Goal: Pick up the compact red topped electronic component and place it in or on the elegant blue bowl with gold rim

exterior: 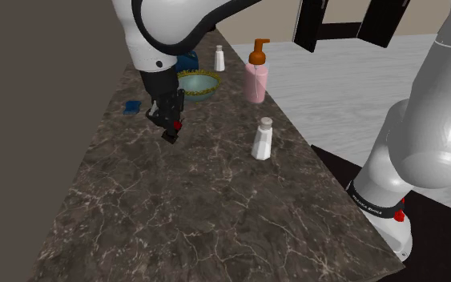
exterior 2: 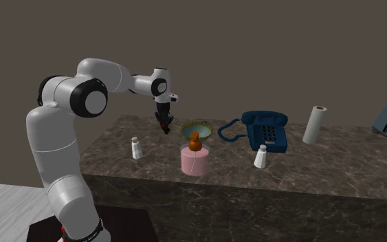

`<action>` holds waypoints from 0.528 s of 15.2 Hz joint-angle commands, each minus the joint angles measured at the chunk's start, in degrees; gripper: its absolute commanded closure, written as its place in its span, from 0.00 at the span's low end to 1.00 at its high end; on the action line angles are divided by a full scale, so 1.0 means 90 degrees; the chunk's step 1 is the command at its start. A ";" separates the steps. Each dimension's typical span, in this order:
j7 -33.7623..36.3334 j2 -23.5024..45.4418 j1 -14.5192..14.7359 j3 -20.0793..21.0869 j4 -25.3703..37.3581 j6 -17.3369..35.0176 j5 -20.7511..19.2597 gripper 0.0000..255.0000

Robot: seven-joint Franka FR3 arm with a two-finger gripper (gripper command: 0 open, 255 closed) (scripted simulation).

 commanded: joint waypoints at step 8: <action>-0.0020 -0.0046 -0.0004 0.0001 0.0176 -0.0259 0.0028 1.00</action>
